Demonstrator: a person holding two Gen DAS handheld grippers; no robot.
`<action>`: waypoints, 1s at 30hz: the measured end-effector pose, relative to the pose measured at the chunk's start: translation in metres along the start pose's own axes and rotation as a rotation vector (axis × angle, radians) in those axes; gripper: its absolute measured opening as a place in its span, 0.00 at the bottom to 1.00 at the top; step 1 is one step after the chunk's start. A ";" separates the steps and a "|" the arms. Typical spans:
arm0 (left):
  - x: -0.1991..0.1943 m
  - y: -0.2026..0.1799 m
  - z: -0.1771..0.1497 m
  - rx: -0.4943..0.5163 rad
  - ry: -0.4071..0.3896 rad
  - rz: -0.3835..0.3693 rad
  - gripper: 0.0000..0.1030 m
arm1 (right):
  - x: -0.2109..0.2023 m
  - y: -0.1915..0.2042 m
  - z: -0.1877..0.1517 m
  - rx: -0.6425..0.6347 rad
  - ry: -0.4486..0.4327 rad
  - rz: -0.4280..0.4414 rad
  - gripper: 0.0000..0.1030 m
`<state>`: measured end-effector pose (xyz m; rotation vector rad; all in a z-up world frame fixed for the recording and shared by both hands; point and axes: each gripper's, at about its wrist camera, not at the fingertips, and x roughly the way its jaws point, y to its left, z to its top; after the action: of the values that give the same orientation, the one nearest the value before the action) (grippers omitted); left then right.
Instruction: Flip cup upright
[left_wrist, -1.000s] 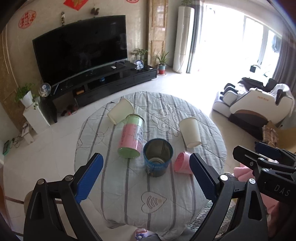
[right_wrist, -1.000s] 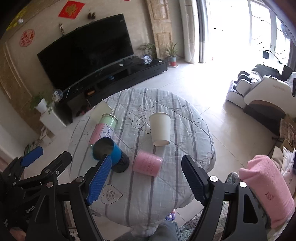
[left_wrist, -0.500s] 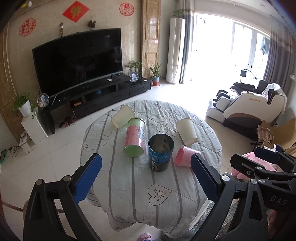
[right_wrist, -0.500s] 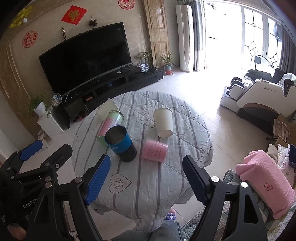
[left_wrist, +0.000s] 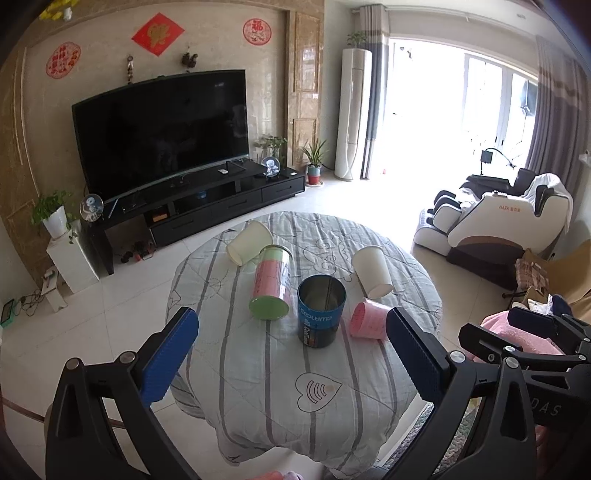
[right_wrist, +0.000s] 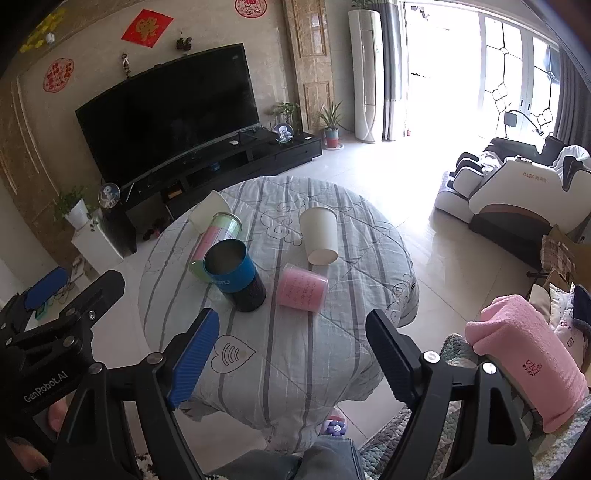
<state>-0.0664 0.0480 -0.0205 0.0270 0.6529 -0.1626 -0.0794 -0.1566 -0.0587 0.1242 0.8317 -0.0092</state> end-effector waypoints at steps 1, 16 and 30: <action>0.000 -0.001 0.001 0.002 0.000 0.002 1.00 | 0.000 -0.001 0.000 0.001 0.001 -0.001 0.81; 0.004 -0.008 0.005 -0.004 -0.001 0.016 1.00 | 0.005 -0.008 0.003 0.004 0.022 -0.014 0.81; 0.010 -0.004 0.004 -0.037 0.018 0.029 1.00 | 0.002 -0.013 0.002 0.013 0.024 -0.027 0.81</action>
<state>-0.0570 0.0427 -0.0232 0.0021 0.6733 -0.1223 -0.0775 -0.1698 -0.0601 0.1256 0.8578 -0.0380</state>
